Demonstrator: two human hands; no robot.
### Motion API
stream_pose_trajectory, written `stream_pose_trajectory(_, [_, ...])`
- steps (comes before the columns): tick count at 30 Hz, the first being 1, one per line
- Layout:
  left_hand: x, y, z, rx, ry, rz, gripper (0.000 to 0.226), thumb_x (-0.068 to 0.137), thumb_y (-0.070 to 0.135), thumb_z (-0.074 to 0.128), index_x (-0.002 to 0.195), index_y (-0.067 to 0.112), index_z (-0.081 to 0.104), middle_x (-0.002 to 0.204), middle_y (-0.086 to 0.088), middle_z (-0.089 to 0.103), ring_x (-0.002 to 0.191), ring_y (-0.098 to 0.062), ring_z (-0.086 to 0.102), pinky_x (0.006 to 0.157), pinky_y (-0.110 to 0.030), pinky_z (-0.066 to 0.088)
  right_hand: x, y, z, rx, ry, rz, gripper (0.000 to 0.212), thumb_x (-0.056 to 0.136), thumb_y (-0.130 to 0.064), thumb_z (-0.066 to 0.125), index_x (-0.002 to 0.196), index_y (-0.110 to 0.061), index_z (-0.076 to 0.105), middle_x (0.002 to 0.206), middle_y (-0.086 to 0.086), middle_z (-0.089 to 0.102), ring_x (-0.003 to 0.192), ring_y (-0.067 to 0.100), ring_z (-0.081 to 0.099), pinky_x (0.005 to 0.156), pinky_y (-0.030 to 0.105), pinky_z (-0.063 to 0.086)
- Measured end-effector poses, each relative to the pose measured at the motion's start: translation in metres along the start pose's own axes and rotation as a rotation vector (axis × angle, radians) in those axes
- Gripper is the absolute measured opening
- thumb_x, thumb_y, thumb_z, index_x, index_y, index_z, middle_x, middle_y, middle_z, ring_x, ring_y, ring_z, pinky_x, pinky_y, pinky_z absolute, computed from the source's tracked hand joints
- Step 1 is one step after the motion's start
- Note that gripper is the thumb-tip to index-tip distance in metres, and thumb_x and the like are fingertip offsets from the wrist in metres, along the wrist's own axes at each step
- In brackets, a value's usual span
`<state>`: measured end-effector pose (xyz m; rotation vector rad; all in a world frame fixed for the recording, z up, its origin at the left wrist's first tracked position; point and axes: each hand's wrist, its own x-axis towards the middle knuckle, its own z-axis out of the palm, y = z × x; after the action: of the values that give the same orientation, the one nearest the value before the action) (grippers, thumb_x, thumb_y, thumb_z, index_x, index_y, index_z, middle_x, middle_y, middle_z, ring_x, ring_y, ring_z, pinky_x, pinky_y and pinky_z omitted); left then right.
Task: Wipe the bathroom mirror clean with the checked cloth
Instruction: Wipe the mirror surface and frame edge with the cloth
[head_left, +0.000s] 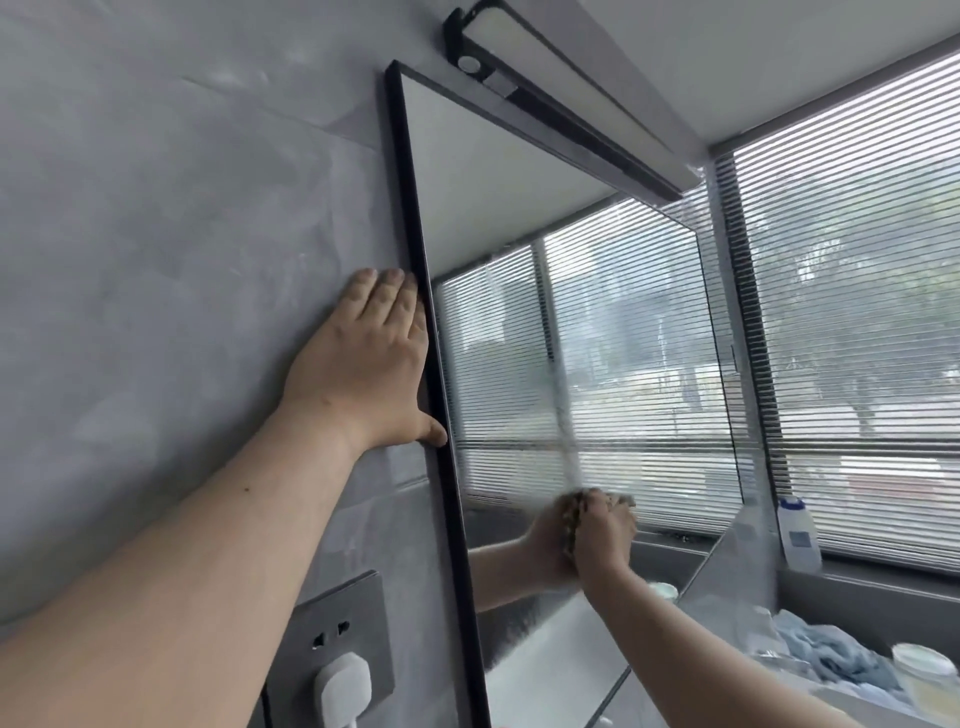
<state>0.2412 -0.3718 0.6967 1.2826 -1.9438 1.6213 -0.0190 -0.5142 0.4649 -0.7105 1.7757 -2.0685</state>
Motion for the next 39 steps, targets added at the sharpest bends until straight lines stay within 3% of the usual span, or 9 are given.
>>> stream_pose_trajectory(2, [0.0, 0.0, 0.0, -0.005, -0.001, 0.002, 0.14, 0.063, 0.099, 0.033, 0.156, -0.002, 0.005, 0.165, -0.021, 0.002, 0.154, -0.032, -0.002, 0.124, -0.049, -0.002, -0.006, -0.051, 0.001, -0.005, 0.051, -0.151, 0.08, 0.075, -0.057, 0.023, 0.114, 0.002, 0.061, 0.119, 0.023, 0.061, 0.114, 0.038, 0.055, 0.103, 0.053, 0.041])
stream_pose_trajectory(3, [0.0, 0.0, -0.001, -0.008, 0.002, 0.002, 0.139, 0.064, 0.098, 0.034, 0.156, -0.002, 0.005, 0.165, -0.021, 0.001, 0.154, -0.032, -0.003, 0.124, -0.049, -0.002, -0.013, -0.08, 0.0, 0.002, 0.049, -0.247, 0.083, 0.075, -0.059, 0.022, 0.122, -0.001, 0.059, 0.126, 0.021, 0.059, 0.12, 0.036, 0.052, 0.108, 0.053, 0.037])
stream_pose_trajectory(6, [0.0, 0.0, -0.002, -0.02, 0.001, 0.001, 0.14, 0.063, 0.098, 0.036, 0.156, -0.002, 0.005, 0.165, -0.021, 0.002, 0.154, -0.033, -0.002, 0.124, -0.049, -0.003, -0.036, -0.159, 0.001, -0.035, -0.078, -0.527, 0.089, 0.082, -0.059, 0.022, 0.158, -0.013, 0.018, 0.165, 0.006, 0.016, 0.152, 0.019, 0.01, 0.125, 0.039, 0.005])
stream_pose_trajectory(10, [0.001, 0.0, -0.003, -0.023, -0.007, -0.003, 0.14, 0.063, 0.097, 0.038, 0.156, -0.003, 0.006, 0.165, -0.022, 0.002, 0.154, -0.033, -0.001, 0.124, -0.049, -0.005, -0.054, -0.231, -0.004, -0.146, -0.314, -0.849, 0.088, 0.086, -0.055, 0.037, 0.159, -0.025, -0.003, 0.167, -0.005, -0.006, 0.152, 0.01, -0.007, 0.123, 0.038, -0.001])
stream_pose_trajectory(16, [-0.001, 0.0, -0.003, -0.041, -0.007, -0.011, 0.141, 0.062, 0.098, 0.039, 0.156, -0.002, 0.008, 0.165, -0.02, 0.005, 0.154, -0.032, -0.001, 0.124, -0.048, -0.005, -0.054, -0.209, -0.006, -0.227, -0.297, -0.878, 0.092, 0.082, -0.064, 0.022, 0.159, -0.022, -0.007, 0.167, -0.004, -0.01, 0.151, 0.007, -0.012, 0.124, 0.035, -0.005])
stream_pose_trajectory(24, [0.0, 0.0, -0.001, -0.068, 0.001, -0.009, 0.139, 0.065, 0.096, 0.04, 0.156, -0.001, 0.004, 0.166, -0.02, 0.0, 0.154, -0.031, -0.004, 0.124, -0.047, -0.008, -0.021, -0.087, -0.026, -0.312, -0.226, -0.605, 0.102, 0.076, -0.075, 0.01, 0.158, -0.017, -0.006, 0.167, 0.001, -0.006, 0.152, 0.008, -0.01, 0.125, 0.037, 0.002])
stream_pose_trajectory(30, [0.0, 0.0, -0.002, -0.078, 0.005, 0.002, 0.137, 0.067, 0.095, 0.04, 0.156, -0.002, 0.001, 0.165, -0.021, -0.003, 0.154, -0.032, -0.006, 0.123, -0.047, -0.011, -0.026, -0.117, -0.027, -0.222, -0.278, -0.548, 0.091, 0.084, -0.06, 0.022, 0.159, -0.016, -0.002, 0.167, 0.003, -0.005, 0.152, 0.011, -0.008, 0.125, 0.038, -0.001])
stream_pose_trajectory(36, [0.001, 0.0, -0.001, -0.102, 0.006, -0.004, 0.138, 0.067, 0.095, 0.04, 0.156, -0.002, -0.001, 0.165, -0.021, -0.008, 0.153, -0.032, -0.011, 0.122, -0.048, -0.014, -0.055, -0.194, -0.039, -0.453, -0.485, -0.813, 0.077, 0.095, -0.049, 0.02, 0.155, -0.016, -0.016, 0.161, 0.002, -0.026, 0.145, 0.008, -0.025, 0.116, 0.026, -0.016])
stream_pose_trajectory(39, [0.001, 0.001, 0.001, -0.113, -0.004, -0.008, 0.137, 0.069, 0.094, 0.04, 0.155, -0.001, -0.006, 0.164, -0.02, -0.013, 0.152, -0.032, -0.015, 0.121, -0.048, -0.017, -0.081, -0.211, -0.043, -0.537, -0.559, -1.043, 0.074, 0.105, -0.027, 0.03, 0.151, -0.019, -0.027, 0.158, -0.001, -0.03, 0.144, 0.012, -0.027, 0.123, 0.035, -0.01])
